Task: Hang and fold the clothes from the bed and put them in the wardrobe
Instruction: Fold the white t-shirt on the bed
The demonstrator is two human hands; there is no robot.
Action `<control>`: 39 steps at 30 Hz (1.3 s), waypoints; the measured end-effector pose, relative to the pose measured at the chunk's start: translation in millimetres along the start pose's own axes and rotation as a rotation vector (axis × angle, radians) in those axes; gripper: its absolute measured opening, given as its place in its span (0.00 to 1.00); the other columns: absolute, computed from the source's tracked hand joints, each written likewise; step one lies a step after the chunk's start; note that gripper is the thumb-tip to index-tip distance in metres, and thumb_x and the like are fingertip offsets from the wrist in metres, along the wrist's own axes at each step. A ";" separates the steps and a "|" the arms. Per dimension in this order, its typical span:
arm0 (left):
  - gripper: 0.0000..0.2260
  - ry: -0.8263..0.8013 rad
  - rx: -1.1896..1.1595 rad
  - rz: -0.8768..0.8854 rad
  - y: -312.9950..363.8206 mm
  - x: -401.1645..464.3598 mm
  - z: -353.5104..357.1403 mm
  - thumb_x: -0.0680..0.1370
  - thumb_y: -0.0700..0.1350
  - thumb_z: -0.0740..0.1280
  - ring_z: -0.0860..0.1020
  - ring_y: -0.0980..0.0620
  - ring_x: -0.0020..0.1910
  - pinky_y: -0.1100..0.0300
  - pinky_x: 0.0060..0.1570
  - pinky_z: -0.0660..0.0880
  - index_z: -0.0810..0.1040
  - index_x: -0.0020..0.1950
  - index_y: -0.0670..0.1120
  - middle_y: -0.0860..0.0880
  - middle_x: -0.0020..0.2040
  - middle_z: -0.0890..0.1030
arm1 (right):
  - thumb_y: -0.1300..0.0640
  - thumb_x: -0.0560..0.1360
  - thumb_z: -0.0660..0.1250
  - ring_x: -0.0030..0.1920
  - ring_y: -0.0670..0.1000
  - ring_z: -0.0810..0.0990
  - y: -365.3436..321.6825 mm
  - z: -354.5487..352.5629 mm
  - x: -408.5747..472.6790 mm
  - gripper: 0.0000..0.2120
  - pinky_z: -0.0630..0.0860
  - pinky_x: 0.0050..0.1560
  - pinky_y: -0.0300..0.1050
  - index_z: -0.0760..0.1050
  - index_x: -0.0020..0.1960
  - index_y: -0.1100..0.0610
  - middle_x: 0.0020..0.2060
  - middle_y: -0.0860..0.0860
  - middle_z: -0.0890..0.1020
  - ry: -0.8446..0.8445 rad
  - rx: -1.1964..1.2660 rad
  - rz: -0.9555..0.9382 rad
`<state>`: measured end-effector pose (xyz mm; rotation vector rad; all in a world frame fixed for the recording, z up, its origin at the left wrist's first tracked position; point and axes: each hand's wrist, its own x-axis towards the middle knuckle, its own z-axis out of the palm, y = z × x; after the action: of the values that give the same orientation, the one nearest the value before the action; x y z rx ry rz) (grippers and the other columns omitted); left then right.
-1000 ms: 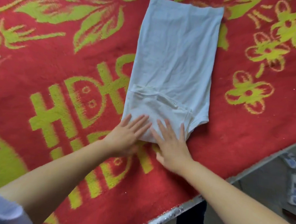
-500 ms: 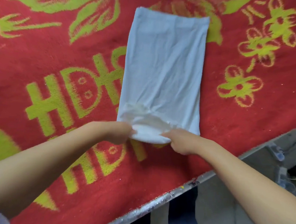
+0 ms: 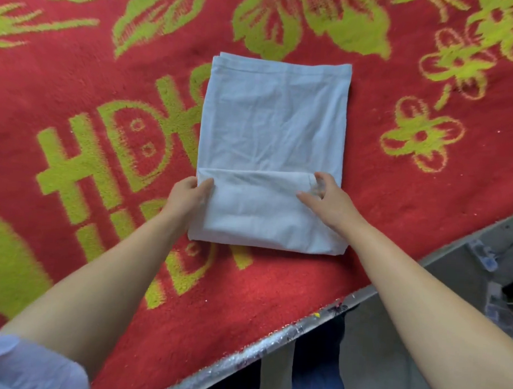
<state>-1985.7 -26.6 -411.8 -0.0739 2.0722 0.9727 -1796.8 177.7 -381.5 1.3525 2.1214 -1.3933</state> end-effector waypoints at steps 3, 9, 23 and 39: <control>0.09 0.144 0.175 0.226 -9.8 -9.0 8.0 0.79 0.48 0.60 0.70 0.59 0.33 0.69 0.28 0.64 0.71 0.41 0.46 0.54 0.37 0.74 | 0.49 0.73 0.68 0.60 0.60 0.77 10.8 4.3 -8.5 0.34 0.73 0.58 0.49 0.56 0.74 0.50 0.63 0.55 0.77 -0.061 -0.281 0.002; 0.08 0.196 0.264 0.481 6.3 -4.2 16.2 0.81 0.48 0.58 0.73 0.52 0.37 0.59 0.36 0.64 0.67 0.43 0.48 0.52 0.37 0.74 | 0.53 0.78 0.60 0.56 0.63 0.78 12.4 5.1 -12.5 0.20 0.72 0.54 0.54 0.63 0.68 0.55 0.55 0.61 0.80 0.120 -0.393 -0.009; 0.10 0.107 0.316 0.268 -25.1 -19.2 13.0 0.81 0.45 0.57 0.74 0.49 0.42 0.55 0.34 0.66 0.67 0.62 0.45 0.46 0.51 0.77 | 0.57 0.80 0.58 0.54 0.62 0.78 22.2 19.2 -41.0 0.11 0.68 0.51 0.52 0.65 0.61 0.59 0.53 0.59 0.80 0.139 -0.478 0.078; 0.35 -0.266 1.536 0.846 -22.4 -36.4 10.9 0.76 0.34 0.53 0.38 0.44 0.76 0.44 0.73 0.42 0.35 0.77 0.47 0.42 0.78 0.39 | 0.67 0.77 0.52 0.76 0.66 0.41 18.8 37.4 -38.4 0.38 0.48 0.72 0.67 0.38 0.78 0.44 0.77 0.50 0.37 -0.085 -1.113 -0.276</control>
<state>-1946.3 -44.9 -403.7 1.6699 2.0412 -0.4197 -1770.6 127.4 -386.6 0.5427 2.4195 -0.1418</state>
